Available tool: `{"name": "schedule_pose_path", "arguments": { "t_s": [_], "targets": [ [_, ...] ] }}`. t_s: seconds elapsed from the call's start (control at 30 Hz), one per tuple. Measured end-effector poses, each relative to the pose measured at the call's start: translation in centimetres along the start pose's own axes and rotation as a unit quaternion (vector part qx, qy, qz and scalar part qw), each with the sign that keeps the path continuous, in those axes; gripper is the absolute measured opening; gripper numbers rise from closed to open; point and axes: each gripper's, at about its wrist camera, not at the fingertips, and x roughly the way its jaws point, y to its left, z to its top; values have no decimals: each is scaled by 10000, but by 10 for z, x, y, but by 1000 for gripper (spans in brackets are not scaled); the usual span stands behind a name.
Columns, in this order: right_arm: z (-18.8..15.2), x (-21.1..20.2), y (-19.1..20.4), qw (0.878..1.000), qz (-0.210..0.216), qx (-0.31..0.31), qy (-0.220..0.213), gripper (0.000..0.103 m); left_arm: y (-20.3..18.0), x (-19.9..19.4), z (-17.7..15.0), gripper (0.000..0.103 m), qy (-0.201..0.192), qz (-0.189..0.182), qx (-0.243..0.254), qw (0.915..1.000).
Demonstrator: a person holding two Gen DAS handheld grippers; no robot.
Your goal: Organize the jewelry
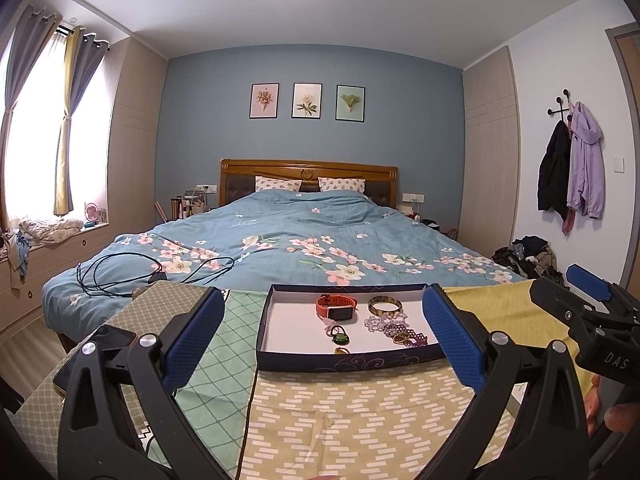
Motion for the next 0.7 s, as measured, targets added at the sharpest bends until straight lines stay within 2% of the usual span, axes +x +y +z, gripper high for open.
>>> {"name": "schedule_pose_path", "arguments": {
  "t_s": [0.7],
  "targets": [
    [-1, 1, 0, 10000, -5, 5, 18, 96, 0, 0, -1, 98, 3, -2, 6, 10000]
  ]
}}
